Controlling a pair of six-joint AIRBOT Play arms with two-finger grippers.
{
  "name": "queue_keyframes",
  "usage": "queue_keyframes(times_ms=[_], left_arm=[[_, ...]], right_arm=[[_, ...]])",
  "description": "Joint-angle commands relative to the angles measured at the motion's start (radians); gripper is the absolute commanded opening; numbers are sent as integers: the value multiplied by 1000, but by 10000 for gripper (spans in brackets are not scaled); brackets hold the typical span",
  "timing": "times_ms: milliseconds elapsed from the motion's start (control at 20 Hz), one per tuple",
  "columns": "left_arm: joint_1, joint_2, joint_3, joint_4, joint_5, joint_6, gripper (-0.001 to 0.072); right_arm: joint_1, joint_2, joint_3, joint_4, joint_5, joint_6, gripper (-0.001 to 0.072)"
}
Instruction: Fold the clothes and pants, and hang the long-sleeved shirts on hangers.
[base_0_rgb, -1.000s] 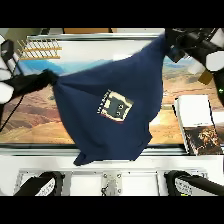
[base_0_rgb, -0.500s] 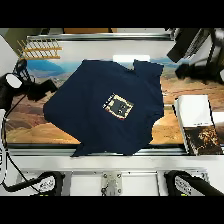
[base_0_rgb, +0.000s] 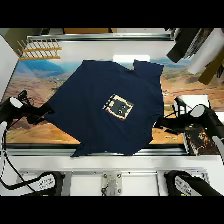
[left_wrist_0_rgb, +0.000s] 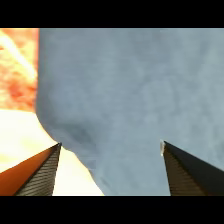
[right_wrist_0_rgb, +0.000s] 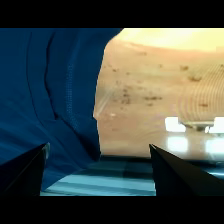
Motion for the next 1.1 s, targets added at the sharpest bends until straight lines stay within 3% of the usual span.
queue_keyframes(times_ms=[0,400,450,550,600,650,700,850,1050], left_arm=[[22,-24,-24,-3,19,0,678],[-17,-90,-24,-79,115,4,677],[-30,-91,-24,-80,126,3,677],[-52,-91,-24,-79,149,2,657],[-56,-91,-24,-79,153,2,381],[-57,-91,-24,-80,154,2,40],[-57,-90,-24,-80,146,3,8],[-68,-38,-48,-81,84,34,8],[-195,153,-220,-80,18,56,9]], right_arm=[[66,-56,-69,49,-40,16,709],[198,-129,-69,87,-116,42,703],[198,-130,-69,90,-119,41,678],[198,-131,-69,89,-122,41,472],[198,-130,-69,89,-124,40,409],[198,-130,-68,88,-130,35,240],[197,-129,-62,83,-136,18,33],[174,-128,30,24,-140,19,18],[98,-143,274,-135,-156,71,18]])
